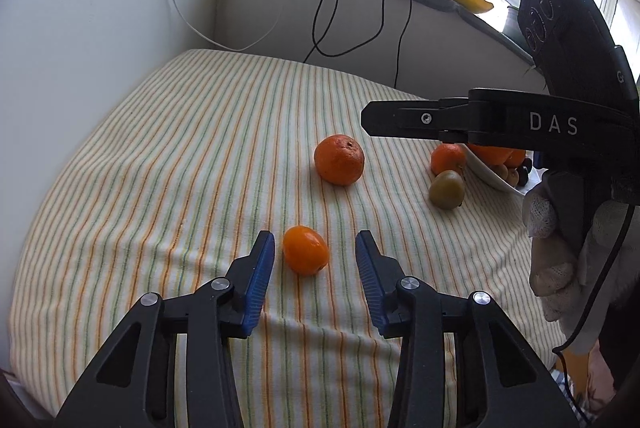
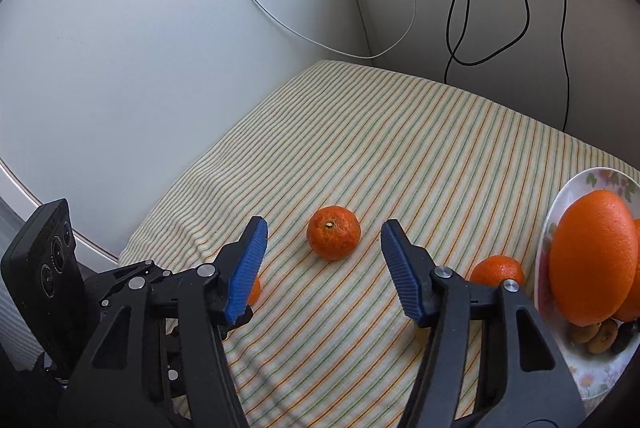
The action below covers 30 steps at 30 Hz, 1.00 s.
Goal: Organize fruits
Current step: 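Close the right gripper on a tangerine while the left gripper closes on a small tangerine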
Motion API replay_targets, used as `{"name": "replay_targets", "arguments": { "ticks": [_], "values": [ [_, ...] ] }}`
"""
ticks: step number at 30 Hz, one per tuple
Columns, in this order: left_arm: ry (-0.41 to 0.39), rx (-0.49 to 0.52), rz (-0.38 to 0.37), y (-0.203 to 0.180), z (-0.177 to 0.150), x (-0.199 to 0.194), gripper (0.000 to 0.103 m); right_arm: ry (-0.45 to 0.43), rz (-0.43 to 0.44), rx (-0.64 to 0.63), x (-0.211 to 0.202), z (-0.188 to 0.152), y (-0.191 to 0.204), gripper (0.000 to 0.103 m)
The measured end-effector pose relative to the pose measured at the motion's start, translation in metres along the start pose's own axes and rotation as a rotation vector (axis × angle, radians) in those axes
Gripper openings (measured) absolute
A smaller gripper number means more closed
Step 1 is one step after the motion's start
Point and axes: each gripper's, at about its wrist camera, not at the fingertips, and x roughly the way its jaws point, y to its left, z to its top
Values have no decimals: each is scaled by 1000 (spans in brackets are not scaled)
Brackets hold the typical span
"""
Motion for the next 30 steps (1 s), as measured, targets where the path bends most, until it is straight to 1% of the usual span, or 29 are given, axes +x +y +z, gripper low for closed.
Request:
{"name": "replay_targets", "arguments": {
  "ticks": [2, 5, 7, 11, 12, 15, 17, 21, 23, 26, 30],
  "values": [
    [4, -6, -1, 2, 0, 2, 39, 21, 9, 21, 9, 2, -3, 60],
    [10, -7, 0, 2, 3, 7, 38, 45, -6, 33, 21, 4, -4, 58],
    [13, -7, 0, 2, 3, 8, 35, 61, -17, 29, 28, 5, -3, 56],
    [19, -7, 2, 2, 4, 11, 34, 89, -35, 8, 40, 6, 2, 53],
    [21, -7, 3, 2, 4, 11, 33, 95, -39, 2, 42, 6, 3, 52],
    [27, -11, 6, 3, 4, 13, 29, 106, -47, -8, 47, 5, 6, 49],
    [28, -15, 5, 4, 4, 14, 29, 112, -69, -15, 50, 5, 9, 49],
    [30, -15, 8, 4, 5, 15, 27, 122, -77, -15, 52, 7, 7, 49],
    [29, -17, 7, 5, 5, 14, 27, 131, -85, -20, 55, 8, 7, 47],
    [28, -13, 8, 5, 3, 14, 25, 149, -91, -17, 61, 6, 7, 42],
    [26, -14, 7, 6, 3, 14, 25, 139, -93, -19, 62, 5, 7, 41]
  ]
}}
